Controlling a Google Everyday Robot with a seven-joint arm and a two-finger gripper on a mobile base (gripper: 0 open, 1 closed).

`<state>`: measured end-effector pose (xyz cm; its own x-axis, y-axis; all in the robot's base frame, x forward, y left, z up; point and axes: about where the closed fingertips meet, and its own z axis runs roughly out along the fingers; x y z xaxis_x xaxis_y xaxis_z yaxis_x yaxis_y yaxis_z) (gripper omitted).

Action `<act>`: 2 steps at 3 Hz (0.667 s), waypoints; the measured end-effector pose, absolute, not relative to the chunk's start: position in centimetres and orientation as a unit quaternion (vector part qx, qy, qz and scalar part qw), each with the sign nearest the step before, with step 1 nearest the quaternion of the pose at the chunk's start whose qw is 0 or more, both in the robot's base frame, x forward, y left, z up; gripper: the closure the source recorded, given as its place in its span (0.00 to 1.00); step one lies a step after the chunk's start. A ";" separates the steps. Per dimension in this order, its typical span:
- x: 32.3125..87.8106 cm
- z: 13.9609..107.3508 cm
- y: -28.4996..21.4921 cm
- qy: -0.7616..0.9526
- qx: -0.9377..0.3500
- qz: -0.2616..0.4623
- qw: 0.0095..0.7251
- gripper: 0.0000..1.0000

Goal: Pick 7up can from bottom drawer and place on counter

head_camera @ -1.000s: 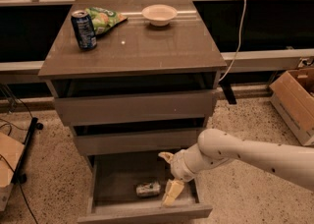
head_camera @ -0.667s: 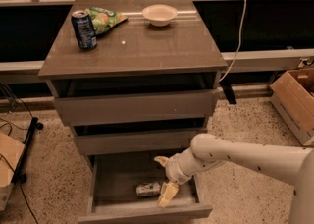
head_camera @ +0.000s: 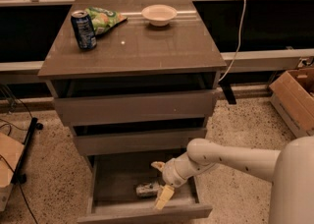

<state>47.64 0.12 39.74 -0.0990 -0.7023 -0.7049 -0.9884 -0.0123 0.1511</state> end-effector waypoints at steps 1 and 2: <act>48.3 38.1 1.0 0.675 -0.622 0.327 0.225 0.00; 49.6 35.5 1.8 0.682 -0.606 0.323 0.251 0.00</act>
Offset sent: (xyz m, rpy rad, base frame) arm 0.0397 0.0237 -0.0768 0.0749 -0.0565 -0.1514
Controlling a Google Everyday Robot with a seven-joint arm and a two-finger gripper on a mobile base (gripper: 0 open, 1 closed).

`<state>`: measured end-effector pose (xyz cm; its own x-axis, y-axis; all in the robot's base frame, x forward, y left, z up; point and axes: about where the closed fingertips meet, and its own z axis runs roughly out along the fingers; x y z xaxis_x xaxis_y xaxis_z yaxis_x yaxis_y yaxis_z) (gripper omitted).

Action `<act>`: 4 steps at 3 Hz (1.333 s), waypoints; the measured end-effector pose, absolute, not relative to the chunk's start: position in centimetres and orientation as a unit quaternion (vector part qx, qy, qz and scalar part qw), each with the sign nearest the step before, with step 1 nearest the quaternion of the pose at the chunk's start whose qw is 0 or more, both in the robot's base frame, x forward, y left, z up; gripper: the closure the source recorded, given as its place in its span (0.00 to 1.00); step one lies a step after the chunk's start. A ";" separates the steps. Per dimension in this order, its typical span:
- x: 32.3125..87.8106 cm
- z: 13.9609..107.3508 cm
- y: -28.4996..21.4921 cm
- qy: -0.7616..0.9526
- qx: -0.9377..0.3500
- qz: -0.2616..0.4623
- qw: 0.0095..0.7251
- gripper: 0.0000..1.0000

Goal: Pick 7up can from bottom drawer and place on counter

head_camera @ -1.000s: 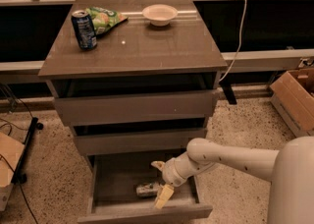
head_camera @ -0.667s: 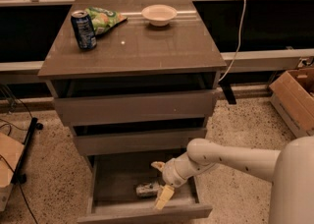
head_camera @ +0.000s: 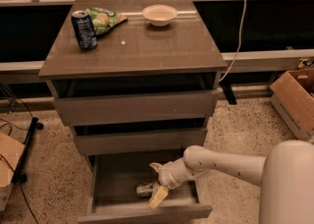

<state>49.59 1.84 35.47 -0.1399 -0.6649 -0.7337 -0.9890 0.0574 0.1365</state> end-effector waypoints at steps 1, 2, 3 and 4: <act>51.1 32.4 2.1 0.694 -0.593 0.310 0.265 0.00; 52.7 29.5 2.1 0.705 -0.581 0.305 0.269 0.00; 55.0 26.6 2.0 0.716 -0.563 0.309 0.272 0.00; 57.0 23.6 1.8 0.721 -0.545 0.318 0.285 0.00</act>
Offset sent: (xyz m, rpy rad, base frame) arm 0.0688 -0.0034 -0.0990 -0.0097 -0.0266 -0.1477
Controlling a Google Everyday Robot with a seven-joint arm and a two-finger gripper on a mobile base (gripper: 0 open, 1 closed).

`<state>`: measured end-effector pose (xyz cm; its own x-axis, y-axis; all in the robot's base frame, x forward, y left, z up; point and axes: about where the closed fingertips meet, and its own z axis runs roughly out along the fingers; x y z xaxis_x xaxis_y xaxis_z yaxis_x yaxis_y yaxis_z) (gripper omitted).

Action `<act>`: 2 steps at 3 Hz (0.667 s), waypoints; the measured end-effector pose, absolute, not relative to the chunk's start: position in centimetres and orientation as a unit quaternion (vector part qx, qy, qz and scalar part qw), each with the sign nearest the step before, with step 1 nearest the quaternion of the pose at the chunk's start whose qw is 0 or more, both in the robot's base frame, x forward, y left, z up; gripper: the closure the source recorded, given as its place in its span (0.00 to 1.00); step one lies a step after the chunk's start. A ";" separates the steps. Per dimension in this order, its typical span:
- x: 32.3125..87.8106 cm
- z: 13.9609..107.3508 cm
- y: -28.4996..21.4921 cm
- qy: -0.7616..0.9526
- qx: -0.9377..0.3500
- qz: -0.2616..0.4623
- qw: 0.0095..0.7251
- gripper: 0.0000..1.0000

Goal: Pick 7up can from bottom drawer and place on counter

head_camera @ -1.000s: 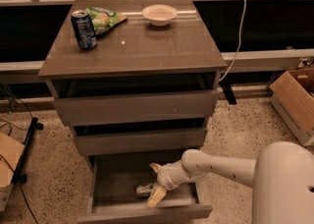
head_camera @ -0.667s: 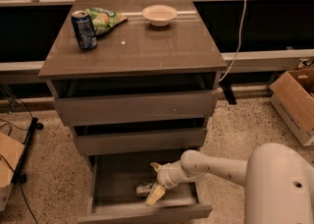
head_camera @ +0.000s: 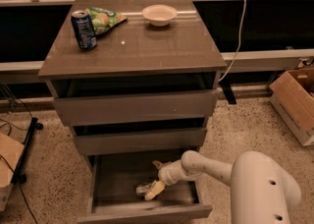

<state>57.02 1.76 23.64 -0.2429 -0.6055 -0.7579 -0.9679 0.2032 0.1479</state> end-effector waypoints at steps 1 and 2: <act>58.7 20.7 2.1 0.725 -0.530 0.324 0.297 0.00; 59.6 18.2 2.9 0.731 -0.518 0.327 0.301 0.00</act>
Offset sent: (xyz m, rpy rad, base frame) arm 0.0409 0.0159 -0.0826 0.0508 0.0125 -0.0904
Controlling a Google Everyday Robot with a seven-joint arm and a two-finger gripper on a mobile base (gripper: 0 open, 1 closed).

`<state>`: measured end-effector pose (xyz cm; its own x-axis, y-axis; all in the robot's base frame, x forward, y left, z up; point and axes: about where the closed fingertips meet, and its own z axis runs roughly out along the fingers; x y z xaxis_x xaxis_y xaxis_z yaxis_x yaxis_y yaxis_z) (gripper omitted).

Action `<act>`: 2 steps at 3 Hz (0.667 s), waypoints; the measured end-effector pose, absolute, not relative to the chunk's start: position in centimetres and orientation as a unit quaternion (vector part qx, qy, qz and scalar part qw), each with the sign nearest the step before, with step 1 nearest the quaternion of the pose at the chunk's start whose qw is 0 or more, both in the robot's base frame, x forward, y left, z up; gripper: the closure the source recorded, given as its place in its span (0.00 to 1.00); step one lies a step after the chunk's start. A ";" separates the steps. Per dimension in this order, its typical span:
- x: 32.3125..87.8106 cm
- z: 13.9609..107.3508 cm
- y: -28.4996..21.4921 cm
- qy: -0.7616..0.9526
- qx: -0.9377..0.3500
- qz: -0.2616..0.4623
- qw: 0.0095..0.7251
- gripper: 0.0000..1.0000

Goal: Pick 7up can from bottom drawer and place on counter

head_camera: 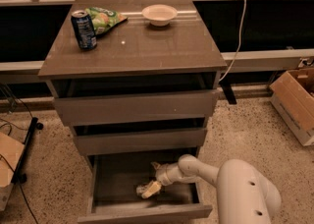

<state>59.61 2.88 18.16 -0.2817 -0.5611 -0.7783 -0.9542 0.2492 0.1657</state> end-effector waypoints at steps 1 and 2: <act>59.8 15.8 4.2 0.741 -0.509 0.328 0.291 0.00; 59.5 14.1 5.0 0.751 -0.503 0.328 0.276 0.00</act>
Offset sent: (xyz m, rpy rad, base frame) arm -0.0040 0.0256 -0.0607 -0.0584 0.1046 -0.0483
